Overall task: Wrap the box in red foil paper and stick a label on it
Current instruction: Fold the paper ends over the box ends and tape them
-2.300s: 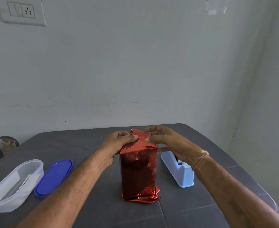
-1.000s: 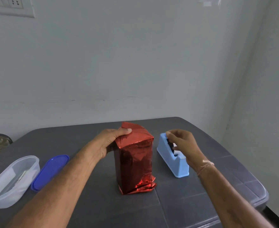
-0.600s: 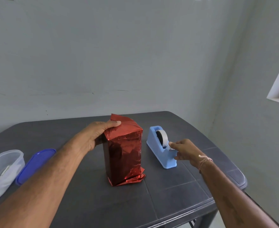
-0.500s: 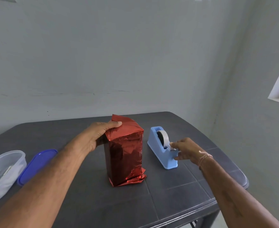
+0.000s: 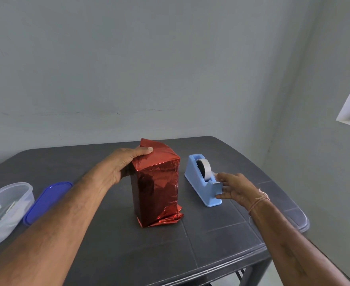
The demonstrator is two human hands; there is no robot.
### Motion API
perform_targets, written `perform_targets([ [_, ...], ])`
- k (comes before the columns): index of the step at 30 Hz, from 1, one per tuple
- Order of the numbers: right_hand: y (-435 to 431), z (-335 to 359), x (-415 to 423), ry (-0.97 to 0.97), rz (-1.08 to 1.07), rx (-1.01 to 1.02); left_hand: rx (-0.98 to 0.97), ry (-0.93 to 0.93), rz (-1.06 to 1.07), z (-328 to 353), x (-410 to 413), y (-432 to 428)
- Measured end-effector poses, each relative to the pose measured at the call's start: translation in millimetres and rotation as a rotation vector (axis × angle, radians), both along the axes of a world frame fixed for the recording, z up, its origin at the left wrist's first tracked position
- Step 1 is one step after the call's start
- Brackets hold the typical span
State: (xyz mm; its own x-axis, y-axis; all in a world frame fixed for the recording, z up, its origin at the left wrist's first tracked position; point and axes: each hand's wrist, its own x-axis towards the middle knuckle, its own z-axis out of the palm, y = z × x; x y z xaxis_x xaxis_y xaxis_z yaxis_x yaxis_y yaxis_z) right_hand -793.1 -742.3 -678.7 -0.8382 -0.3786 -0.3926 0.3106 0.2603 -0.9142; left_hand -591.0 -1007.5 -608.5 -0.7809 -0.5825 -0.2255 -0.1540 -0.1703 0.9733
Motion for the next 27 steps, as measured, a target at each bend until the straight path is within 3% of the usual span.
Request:
perform_targets([
  [17, 4.4, -12.6, 23.0, 0.127, -0.098, -0.056, -0.008, -0.017, 0.004, 2.7, 2.8, 4.7],
  [27, 8.3, -26.3, 20.7, 0.099, -0.107, -0.104, -0.005, -0.014, 0.009, 1.3, 2.2, 3.7],
])
